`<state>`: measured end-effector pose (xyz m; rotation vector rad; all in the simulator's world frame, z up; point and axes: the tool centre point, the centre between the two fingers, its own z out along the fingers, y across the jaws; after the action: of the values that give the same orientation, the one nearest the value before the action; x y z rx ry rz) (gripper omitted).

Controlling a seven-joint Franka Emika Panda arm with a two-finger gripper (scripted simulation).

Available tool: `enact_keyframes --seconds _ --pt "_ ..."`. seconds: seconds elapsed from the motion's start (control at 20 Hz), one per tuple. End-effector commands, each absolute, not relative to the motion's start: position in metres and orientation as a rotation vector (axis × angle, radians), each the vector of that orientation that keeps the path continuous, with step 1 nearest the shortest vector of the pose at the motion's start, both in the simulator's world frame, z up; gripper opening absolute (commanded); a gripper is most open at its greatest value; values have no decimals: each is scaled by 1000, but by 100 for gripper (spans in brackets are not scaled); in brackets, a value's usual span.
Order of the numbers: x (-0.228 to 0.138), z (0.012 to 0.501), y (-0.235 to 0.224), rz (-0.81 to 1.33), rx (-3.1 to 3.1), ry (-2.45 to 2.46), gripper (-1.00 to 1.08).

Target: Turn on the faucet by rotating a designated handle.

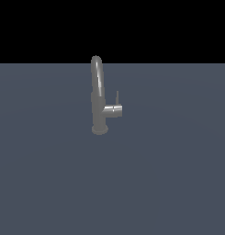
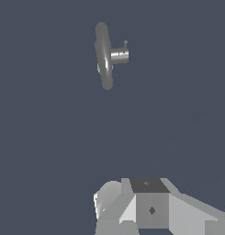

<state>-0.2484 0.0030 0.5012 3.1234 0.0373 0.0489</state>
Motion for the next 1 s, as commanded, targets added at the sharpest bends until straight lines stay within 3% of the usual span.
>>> enact_keyframes --seconds 0.0,0.5,0.95 --pt "-248 501 3 49 3123 37 -100" --pt "-235 500 5 -3 3152 -8 -100" --pt "-199 493 9 -147 3221 -134 -100"
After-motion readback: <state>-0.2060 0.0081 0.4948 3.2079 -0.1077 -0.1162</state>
